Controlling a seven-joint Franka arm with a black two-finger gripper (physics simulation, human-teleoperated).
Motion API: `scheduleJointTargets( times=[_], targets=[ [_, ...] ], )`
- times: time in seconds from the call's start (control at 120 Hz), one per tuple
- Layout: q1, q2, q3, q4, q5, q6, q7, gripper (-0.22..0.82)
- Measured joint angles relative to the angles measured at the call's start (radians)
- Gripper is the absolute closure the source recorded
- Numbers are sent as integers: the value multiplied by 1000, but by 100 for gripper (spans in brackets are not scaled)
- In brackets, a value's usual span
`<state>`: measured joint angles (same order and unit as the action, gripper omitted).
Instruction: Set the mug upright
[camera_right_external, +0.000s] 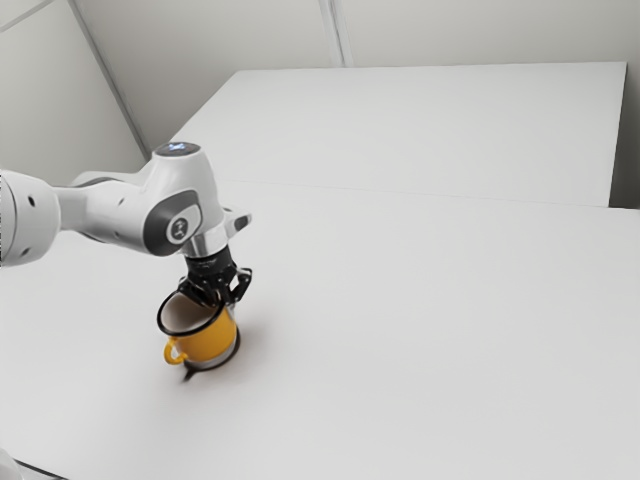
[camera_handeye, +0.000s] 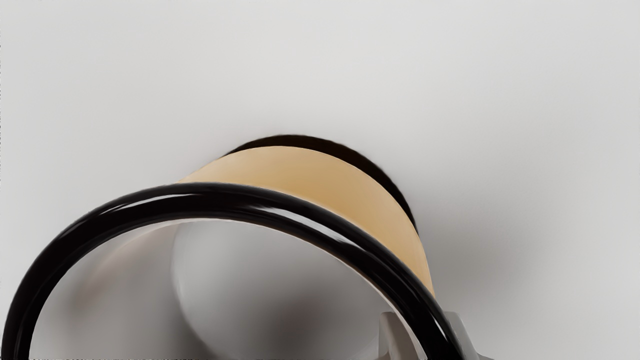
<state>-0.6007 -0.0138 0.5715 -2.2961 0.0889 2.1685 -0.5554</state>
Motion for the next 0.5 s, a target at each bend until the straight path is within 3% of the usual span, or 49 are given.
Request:
scheduleJointTargets(
  times=[0.5],
  targets=[
    [-16, 98, 5, 52, -34, 60, -35, 77]
  ],
)
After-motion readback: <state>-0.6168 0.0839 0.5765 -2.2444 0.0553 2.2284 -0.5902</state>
